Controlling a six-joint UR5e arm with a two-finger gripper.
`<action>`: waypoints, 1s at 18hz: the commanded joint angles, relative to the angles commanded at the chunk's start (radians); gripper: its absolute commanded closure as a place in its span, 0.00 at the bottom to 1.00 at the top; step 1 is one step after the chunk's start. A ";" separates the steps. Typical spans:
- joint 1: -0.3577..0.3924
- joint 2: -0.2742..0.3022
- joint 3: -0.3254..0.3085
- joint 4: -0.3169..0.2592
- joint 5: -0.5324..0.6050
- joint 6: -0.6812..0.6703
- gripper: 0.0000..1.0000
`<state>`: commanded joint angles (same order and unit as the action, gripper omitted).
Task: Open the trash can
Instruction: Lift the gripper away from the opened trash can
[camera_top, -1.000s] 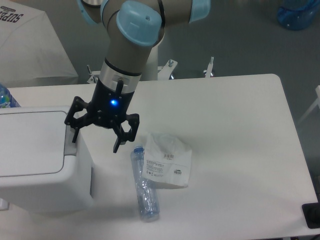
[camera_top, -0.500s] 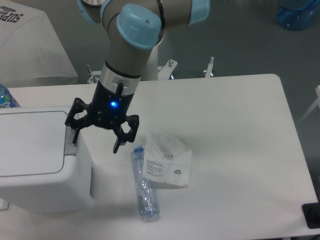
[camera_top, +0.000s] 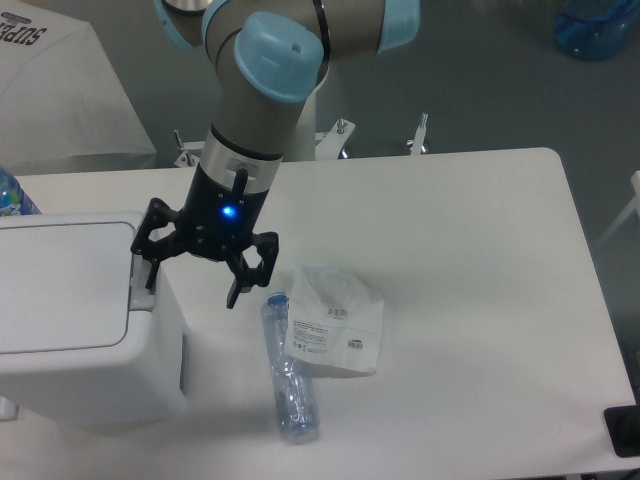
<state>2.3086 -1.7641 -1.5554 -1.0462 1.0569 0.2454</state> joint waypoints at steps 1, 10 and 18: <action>0.000 0.000 0.002 -0.002 0.000 0.000 0.00; 0.017 0.009 0.067 0.129 -0.002 0.028 0.00; 0.067 0.014 0.176 0.124 0.297 0.207 0.00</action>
<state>2.3761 -1.7503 -1.3790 -0.9219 1.3541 0.4520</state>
